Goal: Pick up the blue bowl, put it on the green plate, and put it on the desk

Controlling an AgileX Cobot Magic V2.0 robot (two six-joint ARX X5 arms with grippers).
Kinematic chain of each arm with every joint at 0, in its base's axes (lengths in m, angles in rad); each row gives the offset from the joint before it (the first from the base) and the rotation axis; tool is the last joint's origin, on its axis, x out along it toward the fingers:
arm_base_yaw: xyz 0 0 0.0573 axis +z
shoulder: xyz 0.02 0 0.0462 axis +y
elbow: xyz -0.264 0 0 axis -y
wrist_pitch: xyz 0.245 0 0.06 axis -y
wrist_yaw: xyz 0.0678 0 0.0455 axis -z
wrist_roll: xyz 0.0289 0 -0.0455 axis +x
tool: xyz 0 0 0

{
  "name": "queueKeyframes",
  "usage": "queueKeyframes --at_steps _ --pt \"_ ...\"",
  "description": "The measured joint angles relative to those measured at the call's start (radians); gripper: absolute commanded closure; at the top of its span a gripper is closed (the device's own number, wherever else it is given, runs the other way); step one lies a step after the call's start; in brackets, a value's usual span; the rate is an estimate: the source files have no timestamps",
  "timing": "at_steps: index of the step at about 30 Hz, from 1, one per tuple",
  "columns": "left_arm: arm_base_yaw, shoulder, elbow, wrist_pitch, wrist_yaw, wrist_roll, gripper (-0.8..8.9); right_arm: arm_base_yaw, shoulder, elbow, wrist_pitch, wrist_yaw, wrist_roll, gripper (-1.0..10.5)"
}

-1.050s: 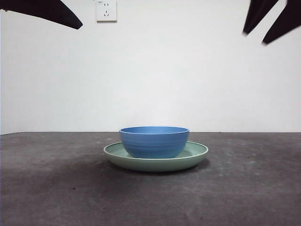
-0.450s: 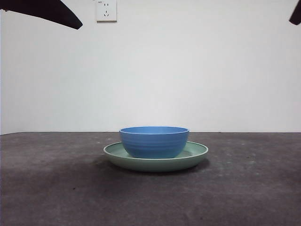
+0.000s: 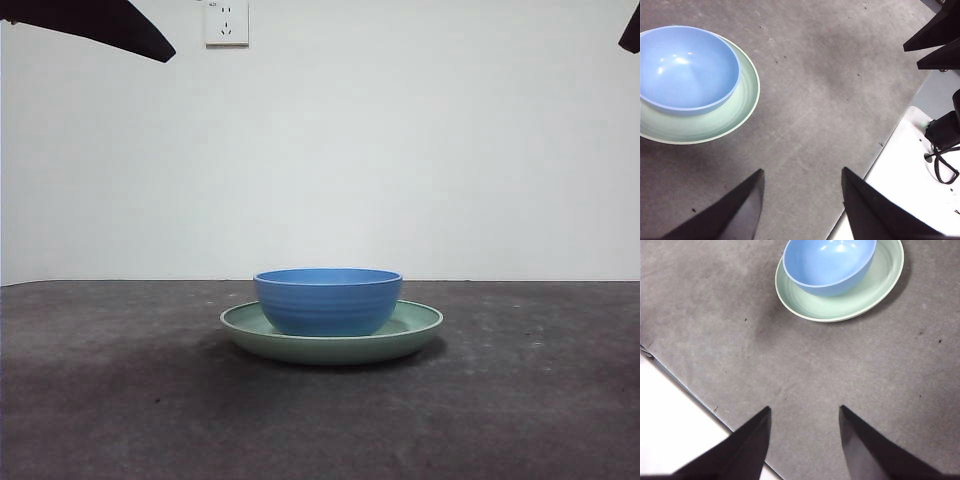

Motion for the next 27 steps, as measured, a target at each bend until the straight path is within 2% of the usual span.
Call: queueKeyframes --at_steps 1,3,4,5,27 --pt "0.000 0.000 0.000 0.000 0.000 0.000 5.77 0.000 0.000 0.000 0.000 0.000 0.000 7.3" --pt "0.000 0.000 0.000 0.000 0.000 0.000 6.72 0.000 0.000 0.000 0.000 0.000 0.000 7.7" --pt "0.000 0.000 0.000 0.000 0.000 0.000 7.69 0.000 0.000 0.000 0.000 0.000 0.000 8.6" --pt "0.000 0.000 0.000 0.000 0.000 0.000 8.13 0.000 0.000 0.000 -0.002 0.000 0.000 9.3" --pt "0.000 0.000 0.000 0.007 0.000 0.000 7.99 0.000 0.000 0.000 0.013 0.000 0.000 9.4"
